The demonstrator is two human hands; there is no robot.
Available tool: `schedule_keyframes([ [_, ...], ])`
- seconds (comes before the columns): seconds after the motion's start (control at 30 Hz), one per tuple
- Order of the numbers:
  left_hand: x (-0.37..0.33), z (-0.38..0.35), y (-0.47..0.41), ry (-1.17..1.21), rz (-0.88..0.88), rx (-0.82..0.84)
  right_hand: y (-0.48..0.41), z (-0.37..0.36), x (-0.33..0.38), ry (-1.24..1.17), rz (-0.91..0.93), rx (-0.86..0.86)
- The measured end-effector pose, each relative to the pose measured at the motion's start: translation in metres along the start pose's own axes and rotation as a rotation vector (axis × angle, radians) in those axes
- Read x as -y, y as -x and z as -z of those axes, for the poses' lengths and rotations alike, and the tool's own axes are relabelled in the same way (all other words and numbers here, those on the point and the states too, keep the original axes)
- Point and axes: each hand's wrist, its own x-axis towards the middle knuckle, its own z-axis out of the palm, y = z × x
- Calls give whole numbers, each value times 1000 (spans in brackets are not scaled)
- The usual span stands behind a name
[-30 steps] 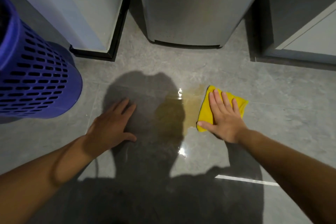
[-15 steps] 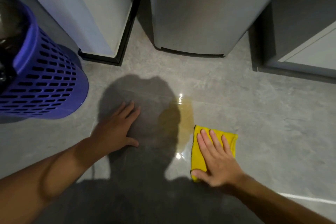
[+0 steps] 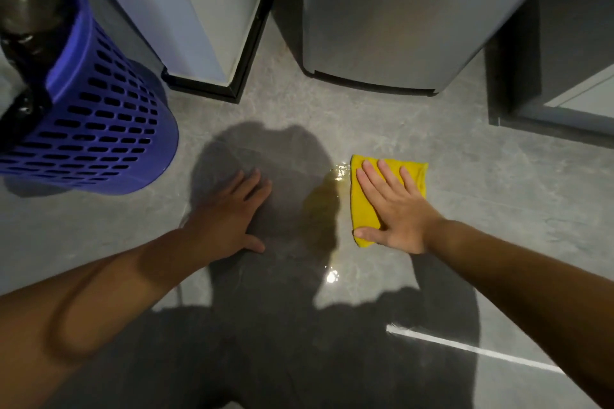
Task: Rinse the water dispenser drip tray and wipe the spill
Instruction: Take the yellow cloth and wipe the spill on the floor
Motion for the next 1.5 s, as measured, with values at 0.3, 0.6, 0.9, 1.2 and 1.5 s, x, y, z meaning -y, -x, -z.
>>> schedule_keyframes([
  [0.3, 1, 3, 3, 87, 4, 5, 79, -47, 130, -288, -284, -116],
  [0.6, 39, -4, 32, 153, 187, -59, -25, -6, 101, -458, -605, -111],
  [0.9, 40, -9, 32, 8, 251, -19, -45, 30, 11, 85, 95, 40],
  [1.2, 42, -13, 36, 101, 255, -15, 67, -41, 149, -226, -158, -74],
  [1.5, 20, -8, 53, 238, 258, -257, 30, -10, 203, -620, -523, -7],
])
